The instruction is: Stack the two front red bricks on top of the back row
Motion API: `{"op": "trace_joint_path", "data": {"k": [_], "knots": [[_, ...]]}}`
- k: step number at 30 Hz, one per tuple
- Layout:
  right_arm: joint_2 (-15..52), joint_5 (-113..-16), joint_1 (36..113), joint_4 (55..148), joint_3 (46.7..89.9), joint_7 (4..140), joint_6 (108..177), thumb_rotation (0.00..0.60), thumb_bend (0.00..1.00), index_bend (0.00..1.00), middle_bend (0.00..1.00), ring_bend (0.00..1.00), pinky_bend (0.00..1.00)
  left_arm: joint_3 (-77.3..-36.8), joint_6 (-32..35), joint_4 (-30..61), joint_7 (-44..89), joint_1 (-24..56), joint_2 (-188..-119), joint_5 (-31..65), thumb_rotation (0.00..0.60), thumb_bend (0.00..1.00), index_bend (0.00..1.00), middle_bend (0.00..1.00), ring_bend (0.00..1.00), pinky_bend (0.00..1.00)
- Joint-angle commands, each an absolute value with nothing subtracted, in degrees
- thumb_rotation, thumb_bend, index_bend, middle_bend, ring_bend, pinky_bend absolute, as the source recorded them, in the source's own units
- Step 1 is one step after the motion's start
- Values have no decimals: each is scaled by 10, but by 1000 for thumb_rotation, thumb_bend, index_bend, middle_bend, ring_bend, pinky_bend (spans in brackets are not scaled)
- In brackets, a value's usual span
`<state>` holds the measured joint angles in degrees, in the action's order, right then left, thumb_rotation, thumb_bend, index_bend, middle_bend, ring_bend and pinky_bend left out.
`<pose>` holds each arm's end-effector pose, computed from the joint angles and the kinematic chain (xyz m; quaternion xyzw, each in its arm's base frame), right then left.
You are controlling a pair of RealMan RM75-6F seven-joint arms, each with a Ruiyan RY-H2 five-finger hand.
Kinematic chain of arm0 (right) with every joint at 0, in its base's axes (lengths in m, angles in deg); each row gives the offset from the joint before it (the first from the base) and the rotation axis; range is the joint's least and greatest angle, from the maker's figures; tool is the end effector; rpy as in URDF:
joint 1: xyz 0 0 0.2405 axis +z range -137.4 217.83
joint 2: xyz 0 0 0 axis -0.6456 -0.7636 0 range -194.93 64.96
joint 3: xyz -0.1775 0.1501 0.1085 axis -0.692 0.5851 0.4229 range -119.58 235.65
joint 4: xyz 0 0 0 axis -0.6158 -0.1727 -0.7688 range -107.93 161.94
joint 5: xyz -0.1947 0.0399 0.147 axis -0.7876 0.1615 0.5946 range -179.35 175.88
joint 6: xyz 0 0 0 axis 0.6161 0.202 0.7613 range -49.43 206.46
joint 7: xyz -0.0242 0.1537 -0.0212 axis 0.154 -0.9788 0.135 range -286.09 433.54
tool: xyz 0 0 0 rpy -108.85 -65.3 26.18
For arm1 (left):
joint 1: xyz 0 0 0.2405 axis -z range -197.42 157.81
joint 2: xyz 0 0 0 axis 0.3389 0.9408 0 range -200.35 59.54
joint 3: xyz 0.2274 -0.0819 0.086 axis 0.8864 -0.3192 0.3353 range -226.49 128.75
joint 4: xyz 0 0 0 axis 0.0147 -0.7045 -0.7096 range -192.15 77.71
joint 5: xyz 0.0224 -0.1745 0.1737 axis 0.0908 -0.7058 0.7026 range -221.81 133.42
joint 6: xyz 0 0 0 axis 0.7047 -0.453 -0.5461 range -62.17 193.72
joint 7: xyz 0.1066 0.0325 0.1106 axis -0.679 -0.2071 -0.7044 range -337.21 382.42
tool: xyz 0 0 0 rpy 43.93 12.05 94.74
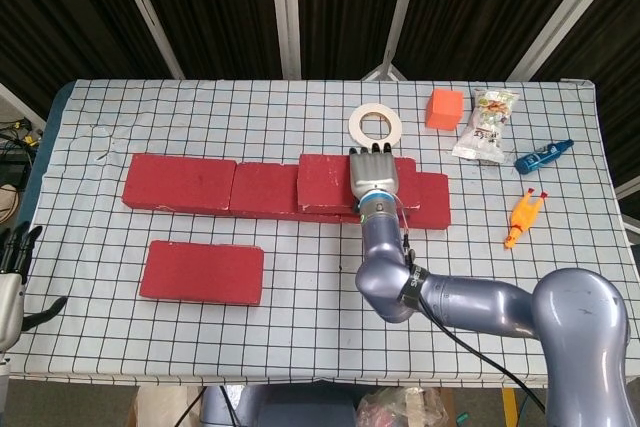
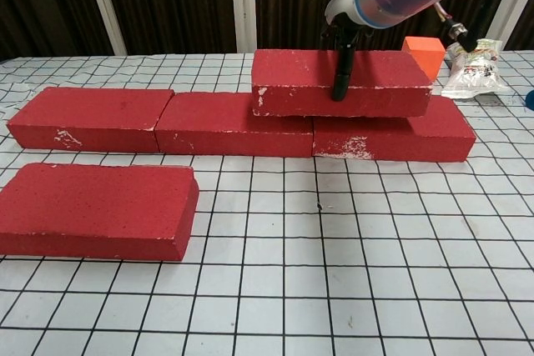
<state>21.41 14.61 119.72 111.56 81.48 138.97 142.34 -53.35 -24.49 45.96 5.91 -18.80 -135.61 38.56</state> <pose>0.0025 -0.4467 -0.0254 0.6869 -0.4623 0.1726 0.5336 -0.2933 0.1796 0.1223 -0.5612 -0.3672 -0.3598 0.6486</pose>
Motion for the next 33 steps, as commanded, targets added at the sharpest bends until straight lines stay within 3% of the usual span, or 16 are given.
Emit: {"op": "trace_joint_path", "data": {"k": [1,33], "knots": [[228,150,1202,1098,818,1399,1424,600,183,294,262,85,0,-535,-246,459,63,-188,-1355,383,600,0,53,14,0,50],[299,148,1204,1018,863,1458,1426,600,184,294,262,85,0,-536,-248,456,78,-188,-1349,377,600,0,53,14,0,50]]}}
